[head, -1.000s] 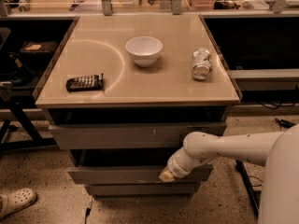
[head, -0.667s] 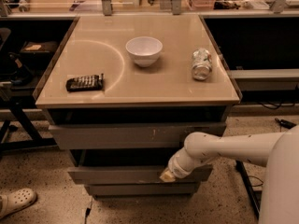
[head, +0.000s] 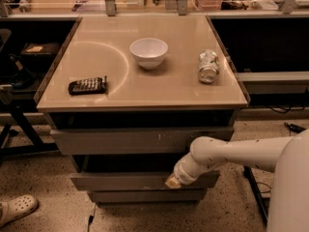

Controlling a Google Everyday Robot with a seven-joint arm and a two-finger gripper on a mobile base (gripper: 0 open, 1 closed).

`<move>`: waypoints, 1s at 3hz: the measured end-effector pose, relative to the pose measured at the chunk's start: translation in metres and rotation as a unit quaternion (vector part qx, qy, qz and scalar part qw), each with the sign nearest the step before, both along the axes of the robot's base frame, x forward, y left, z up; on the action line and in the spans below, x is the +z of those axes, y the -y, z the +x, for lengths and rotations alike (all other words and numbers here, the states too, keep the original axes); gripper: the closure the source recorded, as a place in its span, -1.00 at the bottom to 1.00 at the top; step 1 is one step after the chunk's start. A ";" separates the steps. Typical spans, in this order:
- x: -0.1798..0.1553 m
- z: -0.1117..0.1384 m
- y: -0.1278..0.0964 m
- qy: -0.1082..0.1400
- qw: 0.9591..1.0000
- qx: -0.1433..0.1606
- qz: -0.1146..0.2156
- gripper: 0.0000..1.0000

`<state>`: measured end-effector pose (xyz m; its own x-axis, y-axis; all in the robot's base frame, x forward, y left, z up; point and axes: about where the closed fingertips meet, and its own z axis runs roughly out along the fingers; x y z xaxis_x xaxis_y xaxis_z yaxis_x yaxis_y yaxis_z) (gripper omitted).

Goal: Close middle drawer

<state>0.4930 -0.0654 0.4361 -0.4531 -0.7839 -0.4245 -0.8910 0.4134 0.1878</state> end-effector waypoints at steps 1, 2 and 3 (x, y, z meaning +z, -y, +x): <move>0.000 0.000 0.000 0.000 1.000 0.000 0.000 -0.76; 0.000 0.000 0.000 0.000 1.000 0.000 0.000 -1.00; 0.000 0.000 0.000 0.000 1.000 0.000 0.000 -1.00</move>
Offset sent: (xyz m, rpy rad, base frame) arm 0.0000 0.0000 0.0000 0.0000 0.0000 0.0000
